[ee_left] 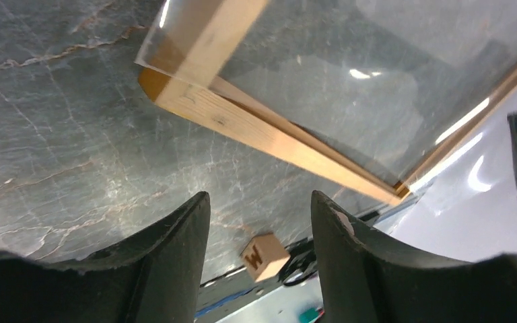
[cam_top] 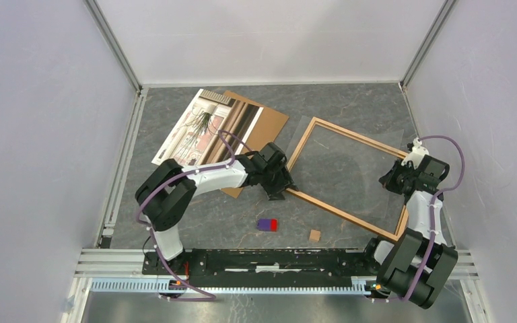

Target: Put the photo into the frame

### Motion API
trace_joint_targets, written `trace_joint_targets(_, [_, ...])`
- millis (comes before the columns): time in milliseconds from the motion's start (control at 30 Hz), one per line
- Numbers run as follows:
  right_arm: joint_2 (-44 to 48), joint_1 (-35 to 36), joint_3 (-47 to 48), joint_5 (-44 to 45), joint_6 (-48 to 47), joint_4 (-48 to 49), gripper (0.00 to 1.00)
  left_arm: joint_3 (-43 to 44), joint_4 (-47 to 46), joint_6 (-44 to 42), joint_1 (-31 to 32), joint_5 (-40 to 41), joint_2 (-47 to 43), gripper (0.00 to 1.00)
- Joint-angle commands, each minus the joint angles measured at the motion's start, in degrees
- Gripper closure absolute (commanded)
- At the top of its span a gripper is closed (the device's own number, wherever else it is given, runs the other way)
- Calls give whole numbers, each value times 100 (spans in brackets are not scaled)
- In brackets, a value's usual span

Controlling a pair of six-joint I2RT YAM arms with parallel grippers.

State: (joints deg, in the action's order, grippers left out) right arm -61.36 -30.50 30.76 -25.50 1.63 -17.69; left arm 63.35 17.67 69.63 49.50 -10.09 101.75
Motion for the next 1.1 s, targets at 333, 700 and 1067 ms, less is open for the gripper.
trace_joint_targets(333, [22, 15, -13, -225, 50, 377, 100, -12, -272, 2687, 152, 1293, 738, 56])
trace_joint_targets(700, [-157, 206, -53, -305, 198, 538, 100, -627, -537, 2761, -474, 1428, 633, 74])
trace_joint_targets(1067, [-4, 405, -225, -334, 1249, 526, 100, -432, -534, 1708, -1003, 1037, 537, 56])
